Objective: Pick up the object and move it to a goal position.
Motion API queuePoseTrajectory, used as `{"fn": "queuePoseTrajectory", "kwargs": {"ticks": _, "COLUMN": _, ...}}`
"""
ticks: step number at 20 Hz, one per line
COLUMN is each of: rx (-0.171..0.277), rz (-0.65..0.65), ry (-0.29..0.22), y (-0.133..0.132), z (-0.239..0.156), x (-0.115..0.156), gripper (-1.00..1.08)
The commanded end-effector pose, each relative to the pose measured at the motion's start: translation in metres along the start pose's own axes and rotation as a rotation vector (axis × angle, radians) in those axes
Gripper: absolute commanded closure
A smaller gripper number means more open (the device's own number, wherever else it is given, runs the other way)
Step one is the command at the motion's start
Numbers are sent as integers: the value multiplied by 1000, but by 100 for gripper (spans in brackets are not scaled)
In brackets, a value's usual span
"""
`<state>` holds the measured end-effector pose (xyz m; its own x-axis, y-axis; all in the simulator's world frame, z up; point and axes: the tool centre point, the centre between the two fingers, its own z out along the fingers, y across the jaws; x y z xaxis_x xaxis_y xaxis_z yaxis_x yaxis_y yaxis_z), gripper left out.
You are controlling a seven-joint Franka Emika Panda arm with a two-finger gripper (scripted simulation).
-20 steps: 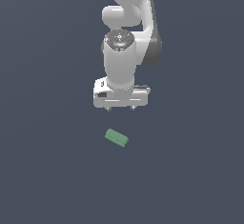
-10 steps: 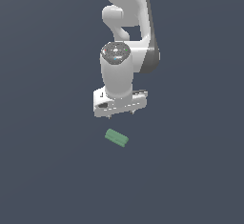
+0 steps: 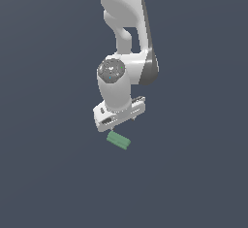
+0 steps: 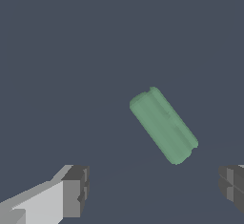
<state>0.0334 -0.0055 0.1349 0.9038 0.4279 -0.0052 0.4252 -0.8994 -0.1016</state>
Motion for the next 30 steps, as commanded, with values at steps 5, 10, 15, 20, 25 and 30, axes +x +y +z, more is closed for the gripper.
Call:
{"fn": "queuePoseTrajectory", "kwargs": {"ticks": 5, "rx": 42, "rz": -146, "ry": 12, "y": 6, "z": 19, "x": 8, "gripper": -100}}
{"fn": "queuePoseTrajectory", "kwargs": {"ticks": 10, "rx": 74, "rz": -255, "ry": 28, "y": 11, "z": 34, "x": 13, "gripper": -100}}
{"fn": "queuePoseTrajectory", "kwargs": {"ticks": 15, "rx": 106, "rz": -362, "ry": 51, "y": 17, "z": 48, "x": 18, "gripper": -100}}
{"fn": "queuePoseTrajectory", "kwargs": {"ticks": 20, "rx": 136, "rz": -467, "ry": 81, "y": 22, "z": 62, "x": 23, "gripper": -100}}
{"fn": "queuePoseTrajectory", "kwargs": {"ticks": 25, "rx": 162, "rz": -563, "ry": 115, "y": 27, "z": 75, "x": 26, "gripper": -100}}
{"fn": "queuePoseTrajectory", "kwargs": {"ticks": 30, "rx": 179, "rz": -632, "ry": 144, "y": 31, "z": 83, "x": 29, "gripper": -100}}
